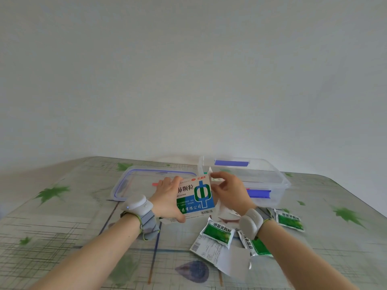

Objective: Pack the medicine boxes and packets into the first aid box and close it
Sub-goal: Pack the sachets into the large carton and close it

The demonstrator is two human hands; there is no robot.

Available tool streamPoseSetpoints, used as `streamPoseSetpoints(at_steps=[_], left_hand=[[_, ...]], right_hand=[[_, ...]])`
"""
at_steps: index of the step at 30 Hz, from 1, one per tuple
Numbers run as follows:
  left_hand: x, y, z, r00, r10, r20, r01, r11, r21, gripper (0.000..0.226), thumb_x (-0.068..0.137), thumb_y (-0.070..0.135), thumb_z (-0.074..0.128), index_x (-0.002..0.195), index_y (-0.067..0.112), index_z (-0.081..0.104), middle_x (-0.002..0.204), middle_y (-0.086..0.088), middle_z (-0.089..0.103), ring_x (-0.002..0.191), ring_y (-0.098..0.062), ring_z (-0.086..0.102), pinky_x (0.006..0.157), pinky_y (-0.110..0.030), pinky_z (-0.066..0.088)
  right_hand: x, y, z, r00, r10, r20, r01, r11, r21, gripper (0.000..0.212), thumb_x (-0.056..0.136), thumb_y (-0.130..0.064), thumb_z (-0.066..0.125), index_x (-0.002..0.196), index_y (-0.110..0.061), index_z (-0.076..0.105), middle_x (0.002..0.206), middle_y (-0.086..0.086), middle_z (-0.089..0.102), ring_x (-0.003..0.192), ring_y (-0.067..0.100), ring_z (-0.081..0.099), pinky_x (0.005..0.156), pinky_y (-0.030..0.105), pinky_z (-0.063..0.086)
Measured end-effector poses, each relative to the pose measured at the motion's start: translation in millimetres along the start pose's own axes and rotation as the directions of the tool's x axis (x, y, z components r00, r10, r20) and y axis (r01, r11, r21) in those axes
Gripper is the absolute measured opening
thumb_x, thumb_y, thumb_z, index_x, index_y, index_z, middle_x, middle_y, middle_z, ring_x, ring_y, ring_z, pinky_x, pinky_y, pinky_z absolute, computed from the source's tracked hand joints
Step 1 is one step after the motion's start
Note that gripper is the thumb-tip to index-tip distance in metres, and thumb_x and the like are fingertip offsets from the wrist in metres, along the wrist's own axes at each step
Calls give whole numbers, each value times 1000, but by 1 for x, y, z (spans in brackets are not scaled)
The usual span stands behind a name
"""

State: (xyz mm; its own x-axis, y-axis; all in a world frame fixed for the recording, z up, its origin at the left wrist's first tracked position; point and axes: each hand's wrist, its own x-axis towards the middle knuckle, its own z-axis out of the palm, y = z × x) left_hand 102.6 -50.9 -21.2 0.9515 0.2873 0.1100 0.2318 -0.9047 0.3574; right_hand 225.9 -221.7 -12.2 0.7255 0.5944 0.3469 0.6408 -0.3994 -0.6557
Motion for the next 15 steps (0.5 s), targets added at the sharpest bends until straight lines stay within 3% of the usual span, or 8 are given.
streamPoseSetpoints(at_steps=[3, 5, 11, 15], left_hand=[[-1, 0, 1, 997, 58, 45, -57, 998, -8, 108, 53, 35, 86, 137, 19, 20, 120, -3, 33, 107, -16, 28, 91, -31, 36], [-1, 0, 2, 994, 87, 61, -86, 996, -11, 108, 53, 34, 86, 137, 19, 19, 120, -3, 33, 110, -17, 29, 95, -33, 36], [1, -1, 7, 991, 102, 81, -101, 995, -13, 107, 52, 33, 86, 135, 20, 20, 118, -2, 33, 109, -17, 31, 94, -32, 37], [4, -5, 10, 992, 95, 81, -95, 995, 1, 105, 51, 35, 86, 134, 21, 22, 118, -2, 35, 108, -17, 31, 92, -32, 37]], right_hand=[[0, -2, -3, 997, 25, -67, -26, 1000, -16, 9, 83, -35, 64, 89, -30, 69, 75, -15, 65, 68, 8, 59, 61, 30, 51], [0, -3, -3, 994, 6, -112, -13, 998, -67, 10, 82, -37, 65, 73, -33, 65, 69, -19, 60, 67, 6, 55, 58, 26, 46], [-2, -1, 0, 998, -55, -32, 47, 977, -210, 14, 89, -23, 60, 91, -16, 71, 88, 2, 69, 81, 17, 61, 74, 32, 52], [-2, 5, 5, 997, -14, -80, 2, 988, -154, 10, 85, -24, 64, 90, -17, 70, 86, -2, 68, 80, 14, 62, 72, 28, 52]])
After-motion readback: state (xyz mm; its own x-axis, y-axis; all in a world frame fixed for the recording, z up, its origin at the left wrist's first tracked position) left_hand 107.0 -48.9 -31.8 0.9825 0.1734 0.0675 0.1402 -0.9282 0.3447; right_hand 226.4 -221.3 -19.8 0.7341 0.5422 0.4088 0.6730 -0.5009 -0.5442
